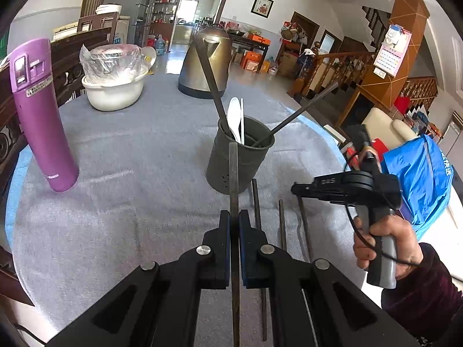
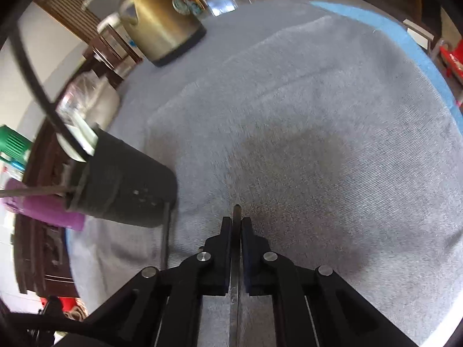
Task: Organize utensils
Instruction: 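Lift the held chopsticks with both grippers up toward the grey cup, then lower the chopsticks into the grey cup and open both grippers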
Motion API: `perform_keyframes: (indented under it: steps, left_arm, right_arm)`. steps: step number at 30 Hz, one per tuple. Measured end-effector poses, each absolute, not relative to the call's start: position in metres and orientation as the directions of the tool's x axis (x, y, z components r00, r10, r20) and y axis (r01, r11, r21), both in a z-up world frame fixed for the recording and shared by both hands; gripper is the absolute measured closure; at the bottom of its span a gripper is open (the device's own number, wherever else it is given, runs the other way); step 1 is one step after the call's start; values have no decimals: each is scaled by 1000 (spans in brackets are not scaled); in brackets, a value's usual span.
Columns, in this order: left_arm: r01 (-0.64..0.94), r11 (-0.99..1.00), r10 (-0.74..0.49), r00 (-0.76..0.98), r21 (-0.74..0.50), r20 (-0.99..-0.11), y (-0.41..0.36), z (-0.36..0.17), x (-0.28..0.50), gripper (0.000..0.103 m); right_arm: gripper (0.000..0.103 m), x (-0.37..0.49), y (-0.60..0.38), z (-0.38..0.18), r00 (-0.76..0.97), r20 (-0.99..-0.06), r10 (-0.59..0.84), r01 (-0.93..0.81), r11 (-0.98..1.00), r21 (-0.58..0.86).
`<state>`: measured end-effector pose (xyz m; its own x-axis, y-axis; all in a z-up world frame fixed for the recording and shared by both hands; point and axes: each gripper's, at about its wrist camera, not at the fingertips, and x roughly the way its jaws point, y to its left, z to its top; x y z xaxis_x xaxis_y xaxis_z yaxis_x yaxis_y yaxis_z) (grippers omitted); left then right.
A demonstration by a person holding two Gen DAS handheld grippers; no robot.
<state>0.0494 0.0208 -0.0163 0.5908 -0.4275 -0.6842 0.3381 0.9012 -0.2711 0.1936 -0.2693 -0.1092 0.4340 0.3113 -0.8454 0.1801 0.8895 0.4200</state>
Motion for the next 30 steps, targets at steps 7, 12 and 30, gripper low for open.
perform_keyframes:
  steps: [7,12,30]
  left_arm:
    - [351,897,-437,623,-267,-648,19,3,45,97]
    - [365,895,-443,655,-257,-612,17,24,40,97]
    - [383,901,-432,746,-204,-506,11,84,54,97]
  right_arm:
    - [97,167,-292,-62,594,-690,413,96,815,571]
    - [97,147,-298,-26,695,-580,425,29,789,614]
    - [97,117,-291,79,880,-295,372,-125,781,612]
